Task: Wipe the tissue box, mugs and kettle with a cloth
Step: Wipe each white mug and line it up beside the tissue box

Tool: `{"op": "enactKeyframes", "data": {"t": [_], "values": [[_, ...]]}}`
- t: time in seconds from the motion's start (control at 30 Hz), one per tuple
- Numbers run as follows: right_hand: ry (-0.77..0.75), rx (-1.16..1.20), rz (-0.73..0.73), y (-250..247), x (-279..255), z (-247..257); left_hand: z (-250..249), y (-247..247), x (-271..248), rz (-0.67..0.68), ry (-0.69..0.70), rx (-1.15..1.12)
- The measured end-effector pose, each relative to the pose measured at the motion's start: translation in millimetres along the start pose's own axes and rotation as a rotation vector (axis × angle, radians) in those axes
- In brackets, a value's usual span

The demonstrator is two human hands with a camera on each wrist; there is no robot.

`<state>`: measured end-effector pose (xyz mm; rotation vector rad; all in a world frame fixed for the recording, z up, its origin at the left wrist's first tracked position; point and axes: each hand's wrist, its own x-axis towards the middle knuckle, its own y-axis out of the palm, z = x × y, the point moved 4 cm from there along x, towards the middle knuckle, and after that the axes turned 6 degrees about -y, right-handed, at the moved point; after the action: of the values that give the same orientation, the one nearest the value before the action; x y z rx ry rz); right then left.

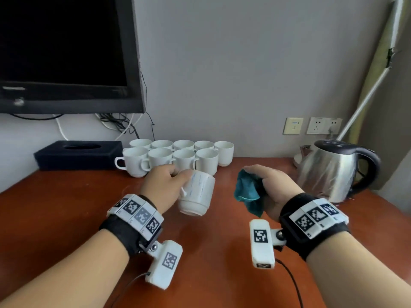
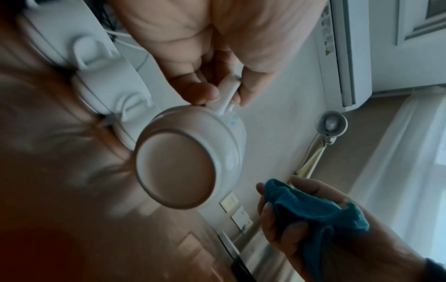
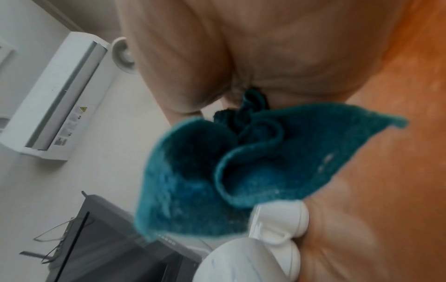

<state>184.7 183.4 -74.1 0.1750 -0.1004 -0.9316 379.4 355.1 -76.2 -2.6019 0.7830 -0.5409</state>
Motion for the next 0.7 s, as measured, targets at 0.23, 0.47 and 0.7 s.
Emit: {"op": "enactKeyframes", "data": {"t": [0.23, 0.47, 0.7], "values": [[0.122, 0.152, 0.034, 82, 33, -38, 44, -50, 19, -0.074, -0.048, -0.079], [0.159, 0.276, 0.064, 130, 53, -78, 73, -74, 30, -0.112, -0.093, -0.155], [0.116, 0.334, 0.043, 150, 58, -101, 94, -80, 36, -0.154, -0.105, -0.230]]}}
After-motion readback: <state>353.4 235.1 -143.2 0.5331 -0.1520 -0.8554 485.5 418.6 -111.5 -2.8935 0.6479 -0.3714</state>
